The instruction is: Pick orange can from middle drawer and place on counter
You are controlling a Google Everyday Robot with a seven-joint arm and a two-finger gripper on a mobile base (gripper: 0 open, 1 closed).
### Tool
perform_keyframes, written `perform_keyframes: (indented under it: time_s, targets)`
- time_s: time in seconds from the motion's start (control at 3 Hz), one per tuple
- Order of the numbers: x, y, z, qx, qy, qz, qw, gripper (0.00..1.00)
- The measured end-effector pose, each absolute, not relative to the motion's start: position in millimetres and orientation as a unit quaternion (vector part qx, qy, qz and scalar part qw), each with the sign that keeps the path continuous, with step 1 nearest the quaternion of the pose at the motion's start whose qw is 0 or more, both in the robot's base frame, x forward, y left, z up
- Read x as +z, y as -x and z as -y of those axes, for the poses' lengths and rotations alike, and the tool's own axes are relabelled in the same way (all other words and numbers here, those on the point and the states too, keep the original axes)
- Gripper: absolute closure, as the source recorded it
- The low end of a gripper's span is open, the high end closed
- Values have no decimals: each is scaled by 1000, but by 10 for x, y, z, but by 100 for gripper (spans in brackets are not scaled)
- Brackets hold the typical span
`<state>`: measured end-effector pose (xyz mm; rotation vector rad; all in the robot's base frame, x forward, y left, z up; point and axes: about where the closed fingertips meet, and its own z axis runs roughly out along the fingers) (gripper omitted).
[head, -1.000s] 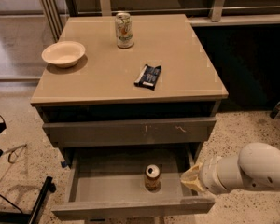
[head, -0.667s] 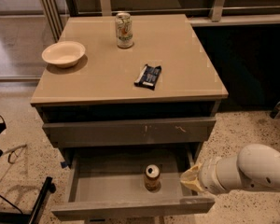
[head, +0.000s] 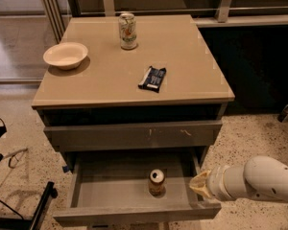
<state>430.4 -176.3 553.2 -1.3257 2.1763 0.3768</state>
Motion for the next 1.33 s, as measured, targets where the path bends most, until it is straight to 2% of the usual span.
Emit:
perform_keyframes:
  time_s: [0.33,0.67,1.0,1.33]
  targets:
    - [5274,-4433,1746,146,495,-806,292,82]
    - [5077,-4534,1600,162,501,-796,300,59]
    - [4915,-4609,1353,188,511,-780,307,31]
    - [4855,-4636,1228,202,515,-772,312,32]
